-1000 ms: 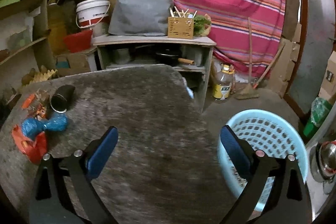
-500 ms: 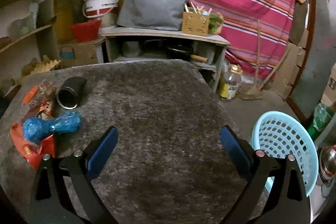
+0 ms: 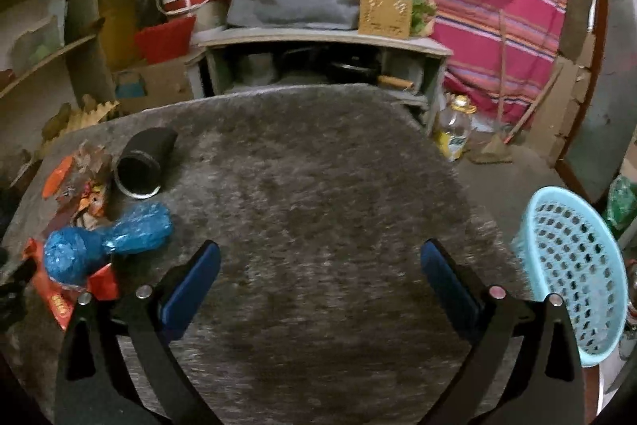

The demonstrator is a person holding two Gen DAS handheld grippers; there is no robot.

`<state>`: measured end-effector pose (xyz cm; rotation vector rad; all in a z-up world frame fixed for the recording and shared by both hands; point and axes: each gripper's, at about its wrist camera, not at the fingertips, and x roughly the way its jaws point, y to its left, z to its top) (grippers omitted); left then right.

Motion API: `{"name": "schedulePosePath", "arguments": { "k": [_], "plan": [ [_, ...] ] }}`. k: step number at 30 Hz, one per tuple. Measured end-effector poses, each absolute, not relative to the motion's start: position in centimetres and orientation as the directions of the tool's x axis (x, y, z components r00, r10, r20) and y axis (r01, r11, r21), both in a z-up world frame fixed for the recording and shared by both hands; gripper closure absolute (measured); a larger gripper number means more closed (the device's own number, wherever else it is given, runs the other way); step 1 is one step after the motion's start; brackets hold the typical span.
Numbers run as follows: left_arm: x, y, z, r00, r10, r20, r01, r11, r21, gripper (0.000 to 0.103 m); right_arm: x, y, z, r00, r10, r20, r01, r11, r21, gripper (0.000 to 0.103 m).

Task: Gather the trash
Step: 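Grasp the orange plastic bag with the left tool and lift it, then grasp the red chip bag with the right tool while the left tool holds the orange bag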

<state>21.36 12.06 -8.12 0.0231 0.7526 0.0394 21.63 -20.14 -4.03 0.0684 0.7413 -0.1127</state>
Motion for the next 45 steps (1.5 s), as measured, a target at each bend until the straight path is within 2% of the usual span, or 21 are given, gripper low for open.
{"name": "schedulePosePath", "arguments": {
  "k": [2, 4, 6, 7, 10, 14, 20, 26, 32, 43, 44, 45],
  "plan": [
    [22.3, 11.7, -9.0, 0.687, 0.019, -0.727, 0.003, 1.000, 0.028, 0.029, 21.8, -20.0, -4.3, 0.727, -0.050, -0.685, 0.113, 0.992, 0.047, 0.005],
    [22.4, 11.6, -8.9, 0.686, -0.015, -0.727, 0.026, 1.000, 0.004, 0.038, 21.9, -19.8, -4.5, 0.723, -0.038, -0.690, 0.106, 0.993, 0.057, 0.005],
    [22.3, 11.2, -8.8, 0.685, -0.047, -0.727, 0.060, 0.998, -0.008, 0.061, 21.8, -19.4, -4.6, 0.722, -0.018, -0.692, 0.089, 0.994, 0.066, 0.005],
    [22.1, 10.9, -8.8, 0.685, -0.066, -0.726, 0.083, 0.997, -0.012, 0.065, 21.8, -19.2, -4.6, 0.722, -0.012, -0.692, 0.081, 0.994, 0.067, 0.005],
    [21.8, 10.6, -8.5, 0.697, -0.021, -0.717, 0.066, 0.997, 0.035, 0.078, 21.6, -18.2, -4.7, 0.721, 0.003, -0.693, 0.045, 0.998, 0.051, 0.005],
    [21.3, 12.4, -7.3, 0.704, -0.060, -0.708, 0.043, 0.998, -0.042, 0.102, 21.2, -17.0, -4.5, 0.722, 0.026, -0.691, 0.000, 0.999, 0.037, 0.005],
    [18.9, 13.3, -4.5, 0.780, 0.011, -0.626, -0.004, 1.000, 0.013, 0.103, 20.5, -15.6, -4.3, 0.723, 0.062, -0.688, -0.046, 0.998, 0.041, 0.005],
    [17.7, 14.3, -2.5, 0.816, 0.017, -0.578, -0.027, 1.000, -0.008, 0.103, 20.6, -13.4, -5.0, 0.708, 0.100, -0.700, -0.074, 0.995, 0.067, 0.005],
    [17.6, 14.7, -1.9, 0.825, 0.021, -0.565, -0.040, 0.999, -0.021, 0.103, 21.0, -11.1, -5.6, 0.688, 0.169, -0.706, -0.113, 0.986, 0.126, 0.005],
    [17.6, 14.6, -1.2, 0.835, 0.029, -0.550, -0.044, 0.999, -0.014, 0.103, 21.6, -7.5, -8.5, 0.613, 0.187, -0.768, -0.176, 0.979, 0.098, 0.006],
    [17.6, 14.6, -1.2, 0.835, 0.029, -0.550, -0.045, 0.999, -0.016, 0.103, 21.6, -7.4, -8.6, 0.614, 0.194, -0.765, -0.179, 0.978, 0.104, 0.009],
    [17.6, 14.6, -1.2, 0.835, 0.029, -0.550, -0.046, 0.999, -0.017, 0.103, 21.6, -7.4, -8.5, 0.610, 0.213, -0.763, -0.192, 0.974, 0.119, 0.022]
  ]
}}
